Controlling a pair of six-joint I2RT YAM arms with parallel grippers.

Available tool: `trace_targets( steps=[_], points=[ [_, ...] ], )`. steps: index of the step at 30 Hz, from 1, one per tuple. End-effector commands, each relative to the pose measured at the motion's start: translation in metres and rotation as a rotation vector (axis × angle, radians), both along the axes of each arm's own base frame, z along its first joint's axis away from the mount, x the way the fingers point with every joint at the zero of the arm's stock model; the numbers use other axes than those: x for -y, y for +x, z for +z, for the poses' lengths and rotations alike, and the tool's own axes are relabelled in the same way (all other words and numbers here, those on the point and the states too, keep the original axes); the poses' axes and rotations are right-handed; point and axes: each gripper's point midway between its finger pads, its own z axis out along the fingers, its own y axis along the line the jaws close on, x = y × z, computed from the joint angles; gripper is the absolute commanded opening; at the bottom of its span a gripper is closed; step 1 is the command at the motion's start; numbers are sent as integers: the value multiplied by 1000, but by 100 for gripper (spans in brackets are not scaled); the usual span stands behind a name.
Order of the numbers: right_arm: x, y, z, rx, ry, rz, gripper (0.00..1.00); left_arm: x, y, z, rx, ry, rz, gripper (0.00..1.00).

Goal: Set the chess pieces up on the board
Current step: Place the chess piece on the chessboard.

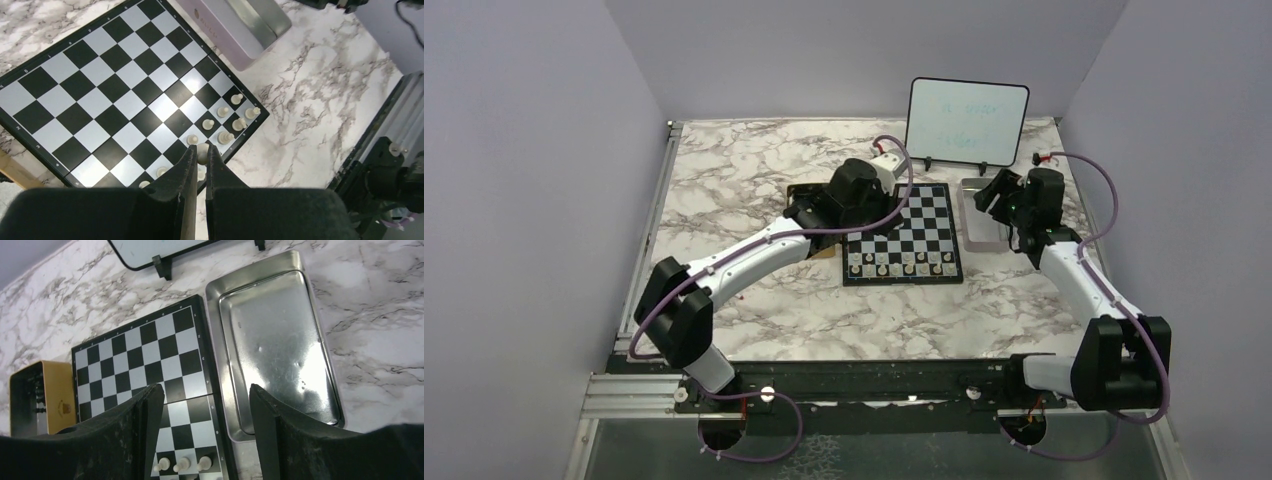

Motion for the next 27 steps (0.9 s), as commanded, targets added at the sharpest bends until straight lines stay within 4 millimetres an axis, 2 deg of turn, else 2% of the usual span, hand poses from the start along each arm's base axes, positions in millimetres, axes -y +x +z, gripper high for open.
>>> trace_targets(
  steps=[1,11,19,27],
  points=[
    [16,3,14,37,11,-100,69,9,13,-21,21,81,17,6],
    [28,-15,30,72,3,-174,76,21,16,-76,-62,171,12,7],
    [26,-19,27,76,1,-157,76,31,12,-101,-102,207,3,7],
    [31,-22,28,82,-19,-177,77,30,11,-117,-129,252,16,7]
  ],
)
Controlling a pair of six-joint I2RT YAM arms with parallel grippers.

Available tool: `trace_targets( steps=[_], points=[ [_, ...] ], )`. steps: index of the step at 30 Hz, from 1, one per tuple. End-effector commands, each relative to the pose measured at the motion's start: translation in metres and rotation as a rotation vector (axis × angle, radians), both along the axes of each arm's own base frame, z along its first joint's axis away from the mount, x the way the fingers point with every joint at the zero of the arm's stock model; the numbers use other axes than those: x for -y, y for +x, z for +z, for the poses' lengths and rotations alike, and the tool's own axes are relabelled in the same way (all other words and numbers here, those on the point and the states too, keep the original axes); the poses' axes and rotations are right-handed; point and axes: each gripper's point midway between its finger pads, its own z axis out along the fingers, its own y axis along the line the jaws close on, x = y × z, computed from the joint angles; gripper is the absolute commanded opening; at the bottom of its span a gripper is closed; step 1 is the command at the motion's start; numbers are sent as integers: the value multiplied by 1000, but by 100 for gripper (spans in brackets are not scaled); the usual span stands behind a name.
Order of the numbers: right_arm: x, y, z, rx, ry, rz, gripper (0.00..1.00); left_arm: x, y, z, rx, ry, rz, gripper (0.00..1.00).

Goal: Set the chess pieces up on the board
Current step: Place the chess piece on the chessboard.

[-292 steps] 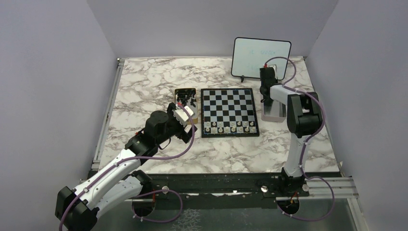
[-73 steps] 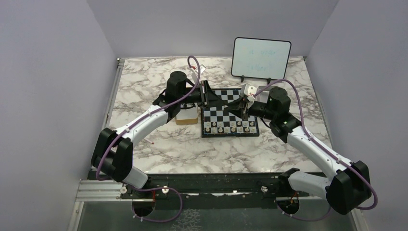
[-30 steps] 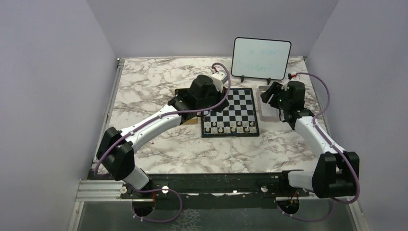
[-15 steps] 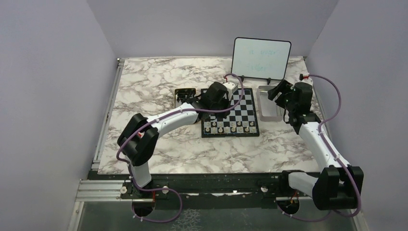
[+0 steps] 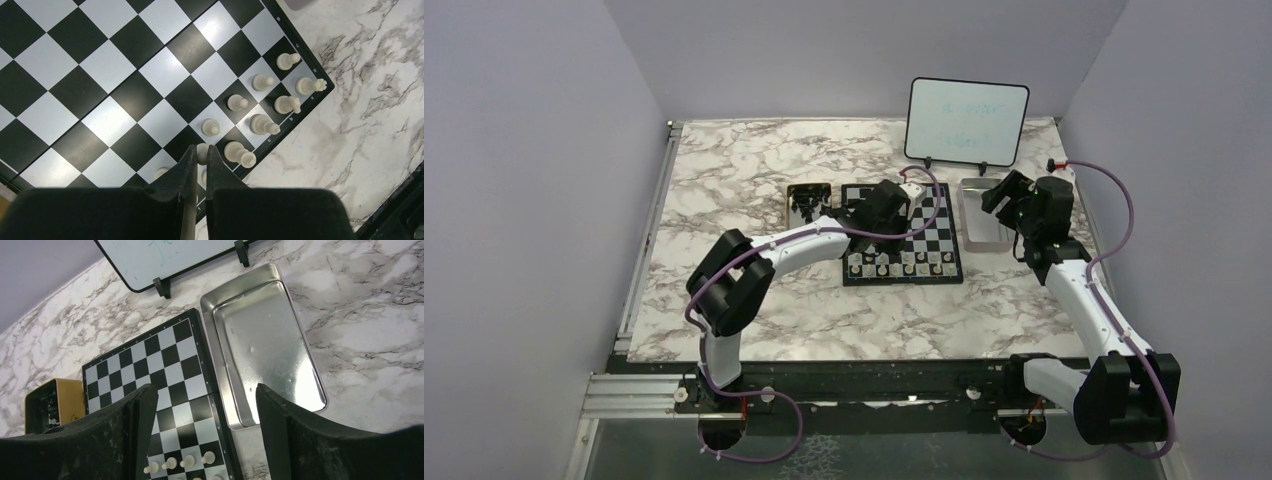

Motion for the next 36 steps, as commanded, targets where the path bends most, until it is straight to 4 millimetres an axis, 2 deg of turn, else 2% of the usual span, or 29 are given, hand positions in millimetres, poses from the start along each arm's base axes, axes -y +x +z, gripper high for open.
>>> trace_targets(
  steps=[1,28,36],
  points=[
    [9,-3,2,12,-29,-38,77,4,7,4,17,16,27,7],
    [14,-5,8,24,-64,-52,77,-3,3,-30,-24,84,39,7],
    [15,-5,10,27,-66,-53,77,-2,4,-33,-21,92,34,7]
  ],
)
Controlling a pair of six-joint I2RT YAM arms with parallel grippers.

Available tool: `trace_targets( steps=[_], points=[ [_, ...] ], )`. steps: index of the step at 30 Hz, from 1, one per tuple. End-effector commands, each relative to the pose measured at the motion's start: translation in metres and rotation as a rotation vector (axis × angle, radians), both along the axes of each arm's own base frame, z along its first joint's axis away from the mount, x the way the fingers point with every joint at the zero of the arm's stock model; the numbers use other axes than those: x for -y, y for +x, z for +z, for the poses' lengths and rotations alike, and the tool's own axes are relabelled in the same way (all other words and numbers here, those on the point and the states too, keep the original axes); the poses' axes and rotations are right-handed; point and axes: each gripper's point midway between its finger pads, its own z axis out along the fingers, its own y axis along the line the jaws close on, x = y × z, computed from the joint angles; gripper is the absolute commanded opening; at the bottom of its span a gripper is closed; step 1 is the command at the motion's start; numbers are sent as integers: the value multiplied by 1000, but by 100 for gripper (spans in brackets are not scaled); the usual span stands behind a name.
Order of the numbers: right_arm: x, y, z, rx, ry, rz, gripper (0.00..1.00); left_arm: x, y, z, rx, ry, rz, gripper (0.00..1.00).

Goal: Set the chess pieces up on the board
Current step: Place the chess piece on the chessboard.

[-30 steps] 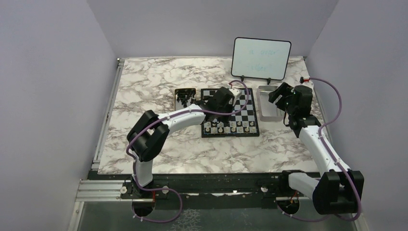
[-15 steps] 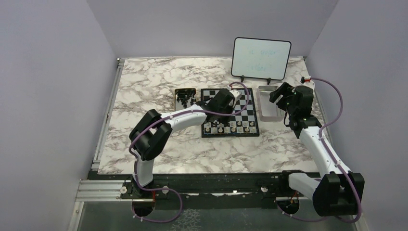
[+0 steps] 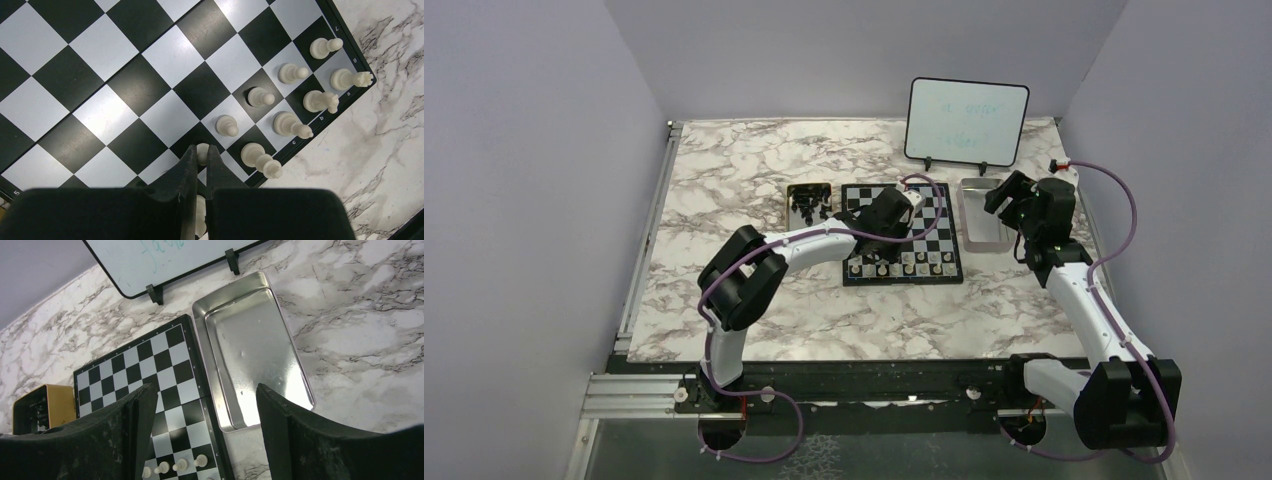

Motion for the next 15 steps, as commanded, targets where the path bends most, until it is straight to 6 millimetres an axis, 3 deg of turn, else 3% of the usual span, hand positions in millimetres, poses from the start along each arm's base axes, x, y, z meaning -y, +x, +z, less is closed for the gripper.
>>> trace_targets(
  steps=[1,15],
  points=[
    [6,-2,6,14,-27,-25,77,3,4,1,17,14,5,7],
    [7,-3,3,8,-29,-26,77,1,3,-6,10,30,1,13]
  ],
)
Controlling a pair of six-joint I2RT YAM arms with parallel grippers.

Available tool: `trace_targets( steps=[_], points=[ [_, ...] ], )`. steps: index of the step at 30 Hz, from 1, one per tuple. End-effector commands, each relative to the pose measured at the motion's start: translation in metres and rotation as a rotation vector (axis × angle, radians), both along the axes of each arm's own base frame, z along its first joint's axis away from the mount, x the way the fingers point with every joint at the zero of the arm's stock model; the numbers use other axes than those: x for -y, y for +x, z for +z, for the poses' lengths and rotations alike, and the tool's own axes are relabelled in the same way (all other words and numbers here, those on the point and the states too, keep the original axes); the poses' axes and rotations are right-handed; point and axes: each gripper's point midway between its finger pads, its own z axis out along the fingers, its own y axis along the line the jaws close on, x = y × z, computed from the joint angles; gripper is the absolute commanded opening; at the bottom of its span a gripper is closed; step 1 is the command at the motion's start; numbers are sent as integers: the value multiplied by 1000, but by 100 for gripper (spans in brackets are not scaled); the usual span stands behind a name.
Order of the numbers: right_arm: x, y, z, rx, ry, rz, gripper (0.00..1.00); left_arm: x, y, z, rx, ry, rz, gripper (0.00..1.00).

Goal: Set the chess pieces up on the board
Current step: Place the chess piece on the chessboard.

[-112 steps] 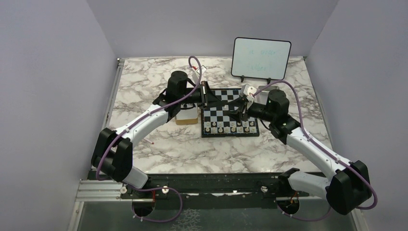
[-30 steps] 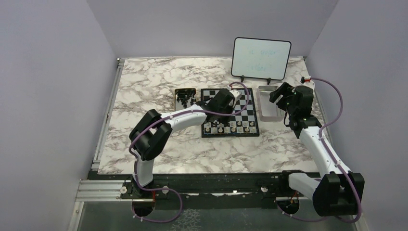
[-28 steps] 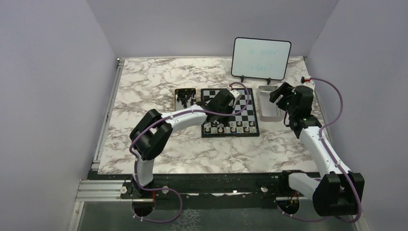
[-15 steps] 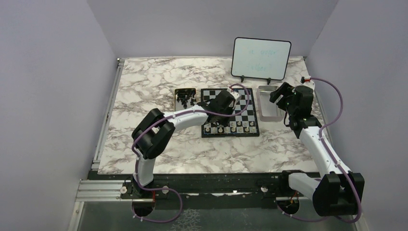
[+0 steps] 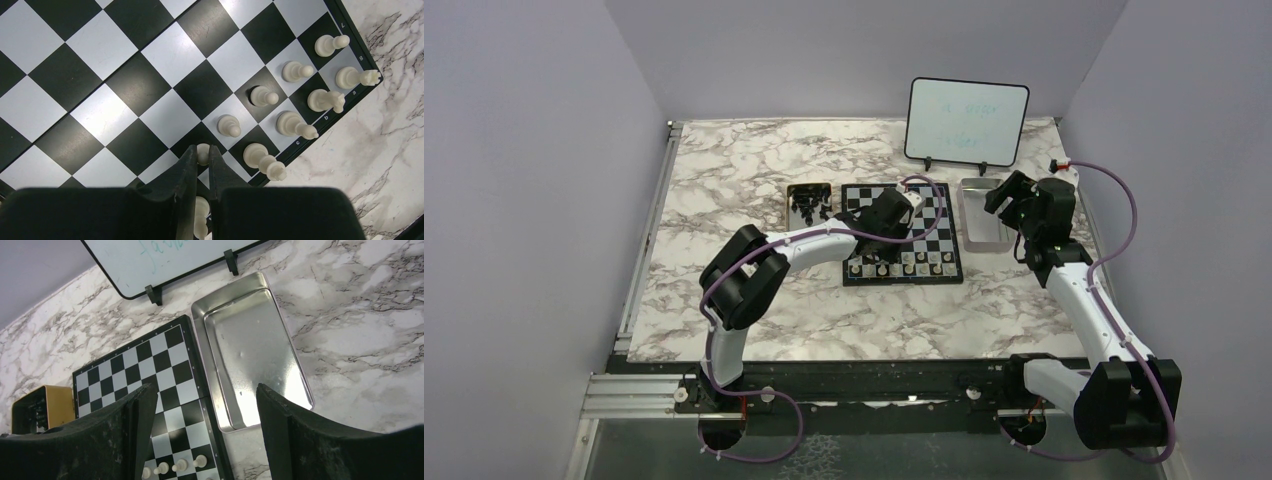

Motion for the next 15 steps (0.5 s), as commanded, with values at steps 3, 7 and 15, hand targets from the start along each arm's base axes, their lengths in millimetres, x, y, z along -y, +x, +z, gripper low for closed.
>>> trace_targets(
  steps=[3,7,15],
  points=[
    [7,-3,4,10,-29,-26,77,2,4,-2,16,21,2,16],
    [7,-4,3,7,-31,-24,77,1,4,-1,16,21,1,22],
    [1,-4,0,1,-29,15,77,4,6,13,31,8,0,34]
  ],
)
